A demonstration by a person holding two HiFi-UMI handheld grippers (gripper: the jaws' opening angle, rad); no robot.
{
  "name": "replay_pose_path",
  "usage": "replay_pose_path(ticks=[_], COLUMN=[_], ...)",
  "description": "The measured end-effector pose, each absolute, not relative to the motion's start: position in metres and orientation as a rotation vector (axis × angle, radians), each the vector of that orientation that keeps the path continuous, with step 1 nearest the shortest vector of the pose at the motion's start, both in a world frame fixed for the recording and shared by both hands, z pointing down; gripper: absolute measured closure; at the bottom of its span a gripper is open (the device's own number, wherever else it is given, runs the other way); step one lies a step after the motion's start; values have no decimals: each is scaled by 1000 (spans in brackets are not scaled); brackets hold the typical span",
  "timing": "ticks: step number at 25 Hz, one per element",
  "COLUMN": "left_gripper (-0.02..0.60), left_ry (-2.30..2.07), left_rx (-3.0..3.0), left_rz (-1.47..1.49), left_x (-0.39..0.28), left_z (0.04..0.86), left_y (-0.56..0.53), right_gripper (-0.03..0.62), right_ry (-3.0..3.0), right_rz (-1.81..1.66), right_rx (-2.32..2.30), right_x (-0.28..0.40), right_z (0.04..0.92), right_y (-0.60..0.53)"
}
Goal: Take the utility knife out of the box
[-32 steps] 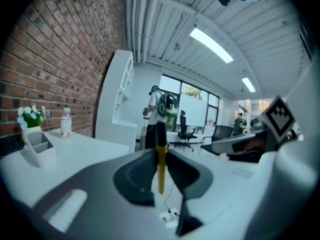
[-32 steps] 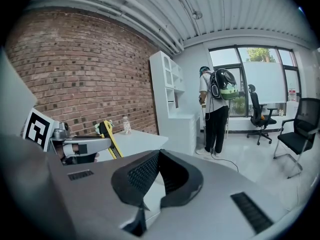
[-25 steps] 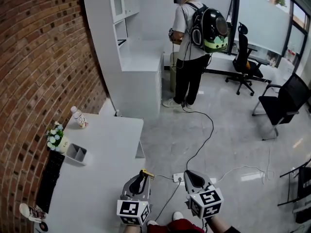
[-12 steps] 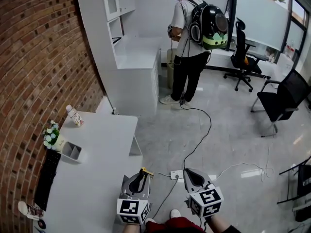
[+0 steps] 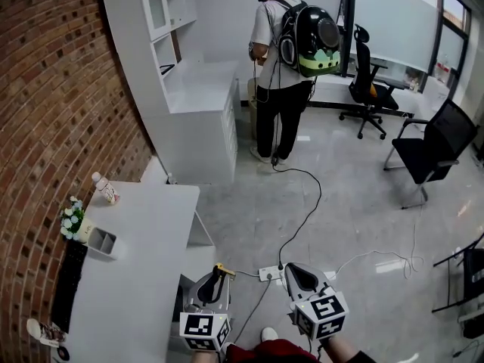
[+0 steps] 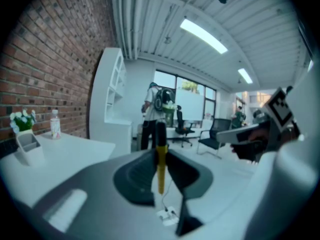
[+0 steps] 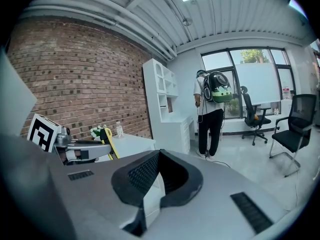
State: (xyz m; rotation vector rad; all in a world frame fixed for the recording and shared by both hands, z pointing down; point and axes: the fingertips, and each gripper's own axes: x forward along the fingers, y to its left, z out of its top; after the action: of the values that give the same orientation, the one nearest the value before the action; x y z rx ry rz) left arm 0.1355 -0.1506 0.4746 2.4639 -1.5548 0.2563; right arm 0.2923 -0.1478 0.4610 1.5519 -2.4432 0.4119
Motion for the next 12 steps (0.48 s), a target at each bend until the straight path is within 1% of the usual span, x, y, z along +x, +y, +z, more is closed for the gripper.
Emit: replay_pose_path(ticks=[12], left_gripper=[515], left_ry=[-1572], left_rx=[2491], left_rz=[254], left_x=[165], left_z=[470], left_y=[-147], right_gripper=[586], right_ry=[-2465], right_rz=[394], right_rx=[1573], right_x=[325], right_z=[456], right_y=[-143])
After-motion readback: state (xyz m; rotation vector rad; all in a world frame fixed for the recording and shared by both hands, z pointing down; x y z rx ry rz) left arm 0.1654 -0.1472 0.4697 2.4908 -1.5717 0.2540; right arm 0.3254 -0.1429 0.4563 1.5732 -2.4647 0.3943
